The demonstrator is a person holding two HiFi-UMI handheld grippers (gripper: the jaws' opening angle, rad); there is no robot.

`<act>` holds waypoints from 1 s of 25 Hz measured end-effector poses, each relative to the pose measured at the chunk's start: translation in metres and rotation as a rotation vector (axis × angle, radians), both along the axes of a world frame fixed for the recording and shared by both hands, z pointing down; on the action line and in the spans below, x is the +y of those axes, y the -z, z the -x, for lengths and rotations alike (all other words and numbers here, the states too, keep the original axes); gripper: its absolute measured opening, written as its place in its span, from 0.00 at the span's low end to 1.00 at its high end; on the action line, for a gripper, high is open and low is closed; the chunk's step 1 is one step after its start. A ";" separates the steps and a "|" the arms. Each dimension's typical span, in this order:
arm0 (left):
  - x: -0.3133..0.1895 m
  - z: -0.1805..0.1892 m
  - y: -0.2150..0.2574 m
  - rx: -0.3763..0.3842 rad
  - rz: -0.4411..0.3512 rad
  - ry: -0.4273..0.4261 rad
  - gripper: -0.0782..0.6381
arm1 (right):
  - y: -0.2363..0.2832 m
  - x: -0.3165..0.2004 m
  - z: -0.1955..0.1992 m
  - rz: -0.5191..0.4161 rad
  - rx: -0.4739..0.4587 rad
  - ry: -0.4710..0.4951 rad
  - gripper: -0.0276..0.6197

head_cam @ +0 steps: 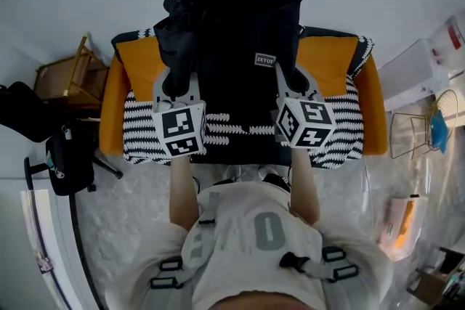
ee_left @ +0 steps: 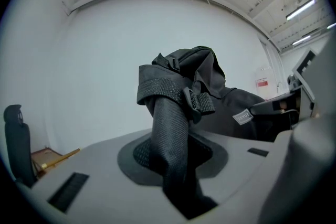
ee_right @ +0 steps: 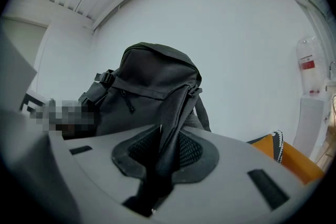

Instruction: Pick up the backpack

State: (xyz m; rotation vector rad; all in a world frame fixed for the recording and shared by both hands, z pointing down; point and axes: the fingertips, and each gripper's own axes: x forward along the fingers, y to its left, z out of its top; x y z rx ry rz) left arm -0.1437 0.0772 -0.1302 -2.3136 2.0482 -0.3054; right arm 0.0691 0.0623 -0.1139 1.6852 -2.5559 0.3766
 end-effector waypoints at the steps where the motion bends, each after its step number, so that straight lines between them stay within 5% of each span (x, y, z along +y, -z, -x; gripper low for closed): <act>1: 0.006 -0.001 0.002 0.007 -0.003 -0.006 0.26 | 0.003 0.006 -0.001 -0.005 0.001 0.003 0.17; 25: 0.070 -0.003 0.009 0.030 -0.118 -0.023 0.26 | 0.018 0.074 -0.004 -0.128 0.005 0.008 0.17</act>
